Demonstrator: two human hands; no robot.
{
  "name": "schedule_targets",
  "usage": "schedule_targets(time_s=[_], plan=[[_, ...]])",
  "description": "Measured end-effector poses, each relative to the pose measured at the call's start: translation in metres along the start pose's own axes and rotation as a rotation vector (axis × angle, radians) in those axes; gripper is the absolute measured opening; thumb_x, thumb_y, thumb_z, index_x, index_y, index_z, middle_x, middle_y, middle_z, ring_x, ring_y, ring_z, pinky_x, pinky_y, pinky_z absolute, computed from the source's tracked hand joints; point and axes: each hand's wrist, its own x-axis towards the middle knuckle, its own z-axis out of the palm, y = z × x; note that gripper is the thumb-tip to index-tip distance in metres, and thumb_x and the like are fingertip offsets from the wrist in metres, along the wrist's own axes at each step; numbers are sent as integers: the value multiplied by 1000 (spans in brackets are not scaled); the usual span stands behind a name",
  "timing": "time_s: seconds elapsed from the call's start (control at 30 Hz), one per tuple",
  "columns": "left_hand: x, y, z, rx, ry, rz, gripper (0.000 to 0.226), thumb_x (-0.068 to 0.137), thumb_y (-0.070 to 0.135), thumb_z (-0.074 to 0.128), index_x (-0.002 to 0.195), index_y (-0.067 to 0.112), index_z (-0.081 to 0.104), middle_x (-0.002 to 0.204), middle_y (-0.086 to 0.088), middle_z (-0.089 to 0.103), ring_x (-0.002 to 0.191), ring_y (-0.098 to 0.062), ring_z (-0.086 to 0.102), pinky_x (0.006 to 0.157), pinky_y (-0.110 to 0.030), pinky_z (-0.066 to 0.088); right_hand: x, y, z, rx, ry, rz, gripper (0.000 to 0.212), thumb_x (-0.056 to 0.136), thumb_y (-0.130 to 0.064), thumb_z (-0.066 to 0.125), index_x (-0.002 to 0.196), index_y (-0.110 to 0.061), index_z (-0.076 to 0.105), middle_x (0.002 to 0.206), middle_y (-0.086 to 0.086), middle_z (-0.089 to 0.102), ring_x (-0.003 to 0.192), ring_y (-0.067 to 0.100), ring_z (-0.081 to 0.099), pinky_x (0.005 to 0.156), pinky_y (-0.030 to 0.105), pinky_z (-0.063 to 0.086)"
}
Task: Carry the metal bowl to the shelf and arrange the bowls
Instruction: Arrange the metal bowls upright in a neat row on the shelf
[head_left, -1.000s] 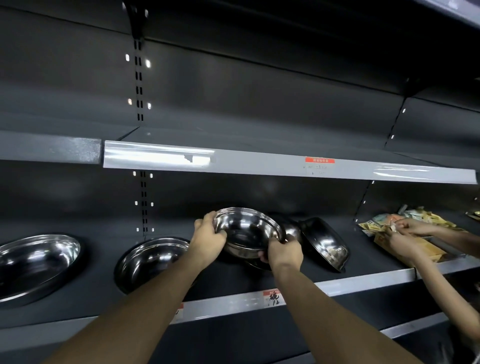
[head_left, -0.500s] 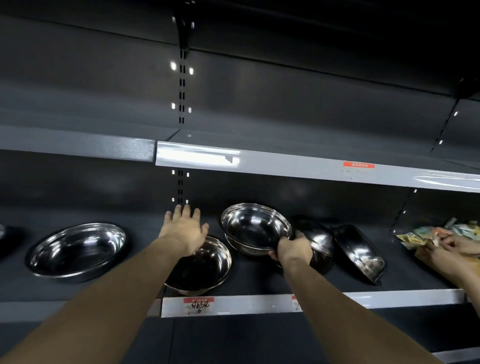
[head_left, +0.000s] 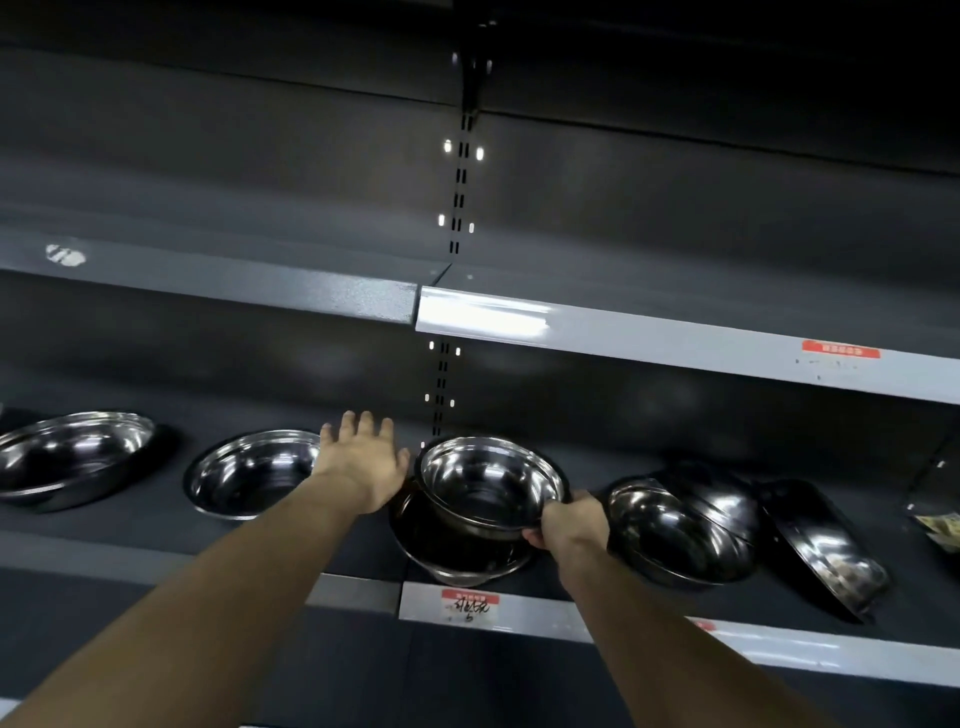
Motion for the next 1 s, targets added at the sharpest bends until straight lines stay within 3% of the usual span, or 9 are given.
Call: schedule_targets(time_s=[0.17,0.33,0.43,0.5,0.53,0.63,1.0], plan=[[-3,-16,0,6,3,-23,64,102,46,25,158,16,14,165,-12,10,153,-33,3,123,-51,7,-5,7,12,-59,-18,4,26,90,1,47,107,-8,65,99,16,71,51,24,69,37,19,50],[-5,-23,1,2,-12,-31,64,103,46,25,158,16,15,165,-12,10,153,-33,4,123,-51,8,-12,11,19,-149,-48,-1,23,94,-1,47,111,-10,60,113,17,65,86,41,72,34,17,46],[-6,-23,2,5,-19,-27,63,103,46,24,158,16,15,165,-12,11,153,-33,4,123,-51,8,-11,17,19,-191,-29,-22,29,96,-7,48,123,-9,58,116,17,64,87,40,72,34,18,47],[-6,-22,3,4,-22,-16,63,103,46,24,158,17,16,165,-13,12,153,-34,4,123,-51,9,-8,21,17,-264,-2,-67,31,97,-18,50,125,-9,58,117,17,65,88,36,72,45,26,57],[-6,-21,4,1,-24,-9,63,103,45,24,158,17,16,165,-13,12,153,-34,4,123,-51,9,-8,21,16,-332,5,-99,34,97,-24,50,127,-10,58,119,18,65,92,36,72,57,33,62],[-4,-18,7,-13,-37,13,62,103,45,24,158,17,16,165,-13,12,153,-34,4,124,-51,8,-8,22,10,-450,18,-158,46,97,-26,48,142,-13,50,128,17,63,110,39,66,92,50,57],[11,21,17,-47,-55,177,62,102,48,26,156,19,20,162,-12,23,153,-33,9,123,-51,12,-8,17,-27,-460,117,-112,52,97,-26,51,147,-14,44,132,17,61,118,37,62,101,48,51]])
